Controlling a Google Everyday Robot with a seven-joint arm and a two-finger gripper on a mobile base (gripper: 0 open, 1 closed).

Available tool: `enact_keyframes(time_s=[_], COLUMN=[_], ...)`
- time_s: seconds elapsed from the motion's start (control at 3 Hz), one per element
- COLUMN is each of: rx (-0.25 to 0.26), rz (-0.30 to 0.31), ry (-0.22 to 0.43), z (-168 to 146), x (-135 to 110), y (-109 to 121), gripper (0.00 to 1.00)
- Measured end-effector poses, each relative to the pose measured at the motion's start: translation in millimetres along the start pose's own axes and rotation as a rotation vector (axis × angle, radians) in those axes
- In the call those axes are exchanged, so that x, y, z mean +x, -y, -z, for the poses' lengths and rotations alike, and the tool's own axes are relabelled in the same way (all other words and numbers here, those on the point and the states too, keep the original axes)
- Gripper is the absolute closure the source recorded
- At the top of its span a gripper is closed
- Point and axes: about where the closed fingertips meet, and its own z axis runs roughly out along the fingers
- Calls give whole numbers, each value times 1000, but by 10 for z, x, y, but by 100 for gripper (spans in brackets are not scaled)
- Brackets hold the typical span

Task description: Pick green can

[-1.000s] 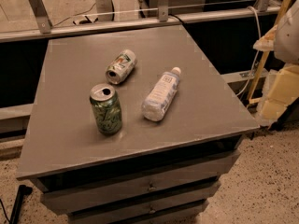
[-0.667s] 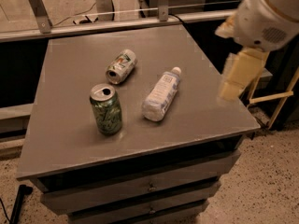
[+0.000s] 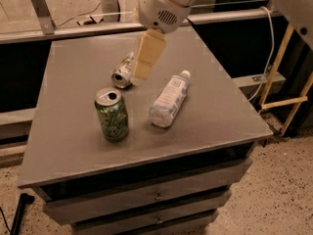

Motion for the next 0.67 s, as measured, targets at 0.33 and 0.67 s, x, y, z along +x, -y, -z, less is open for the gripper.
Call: enact_keyframes(time_s=[0.33, 0.67], rx=[4, -51], rz=[-3, 22], ry=[-7, 102], z=[38, -263], x=[32, 20], y=[-37, -175], gripper=[0, 0])
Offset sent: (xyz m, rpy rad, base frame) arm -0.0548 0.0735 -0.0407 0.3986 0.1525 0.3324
